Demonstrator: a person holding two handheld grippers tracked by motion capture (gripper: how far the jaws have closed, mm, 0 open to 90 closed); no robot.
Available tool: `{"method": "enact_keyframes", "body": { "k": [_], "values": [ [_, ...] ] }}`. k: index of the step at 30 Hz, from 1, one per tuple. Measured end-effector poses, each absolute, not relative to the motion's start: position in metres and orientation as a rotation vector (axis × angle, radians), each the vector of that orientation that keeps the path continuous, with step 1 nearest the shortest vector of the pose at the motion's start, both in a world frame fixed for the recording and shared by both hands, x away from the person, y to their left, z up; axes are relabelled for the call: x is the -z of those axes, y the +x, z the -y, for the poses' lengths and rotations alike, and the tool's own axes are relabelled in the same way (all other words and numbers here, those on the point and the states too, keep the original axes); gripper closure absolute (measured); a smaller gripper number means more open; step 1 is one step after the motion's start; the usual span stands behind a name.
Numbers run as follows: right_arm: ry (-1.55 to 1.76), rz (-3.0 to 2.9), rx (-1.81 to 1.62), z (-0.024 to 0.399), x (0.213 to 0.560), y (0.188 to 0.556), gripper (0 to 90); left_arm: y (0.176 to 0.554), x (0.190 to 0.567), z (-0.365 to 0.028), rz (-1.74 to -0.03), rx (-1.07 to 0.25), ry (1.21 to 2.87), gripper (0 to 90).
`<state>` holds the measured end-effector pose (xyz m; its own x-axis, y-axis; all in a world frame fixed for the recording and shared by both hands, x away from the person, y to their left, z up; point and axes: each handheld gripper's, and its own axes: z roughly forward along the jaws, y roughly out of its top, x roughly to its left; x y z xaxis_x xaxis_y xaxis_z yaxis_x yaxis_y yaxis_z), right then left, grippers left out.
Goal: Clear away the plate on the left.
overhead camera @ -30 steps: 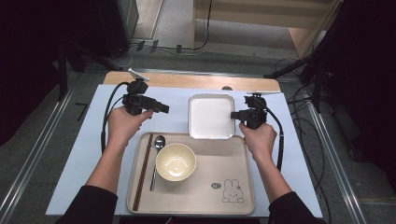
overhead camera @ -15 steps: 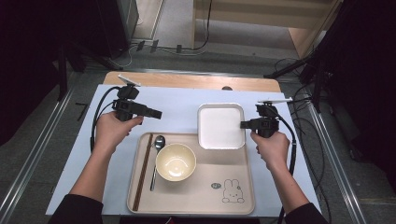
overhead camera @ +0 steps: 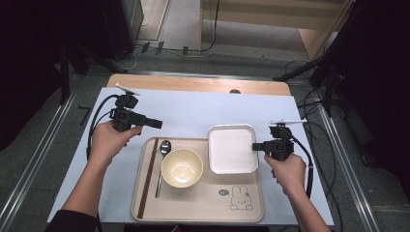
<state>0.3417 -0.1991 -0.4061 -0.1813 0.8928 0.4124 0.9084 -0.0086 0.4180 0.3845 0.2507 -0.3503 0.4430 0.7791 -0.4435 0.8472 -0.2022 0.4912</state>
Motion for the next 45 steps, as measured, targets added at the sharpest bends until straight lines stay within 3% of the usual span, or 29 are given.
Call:
{"method": "enact_keyframes", "body": {
  "k": [34,41,45],
  "values": [
    [-1.903,2.179,0.804,0.178,0.452,0.307,86.9,0.345,0.378,-0.287,-1.369,0.120,2.055,39.3],
    [-1.862,2.207,0.924,0.187,0.442,0.303,69.4,0.331,0.383,-0.298,-1.380,0.109,2.050,38.7],
    [-1.799,2.256,1.037,0.194,0.431,0.300,54.6,0.324,0.385,-0.302,-1.385,0.101,2.058,38.6]
  ]
}}
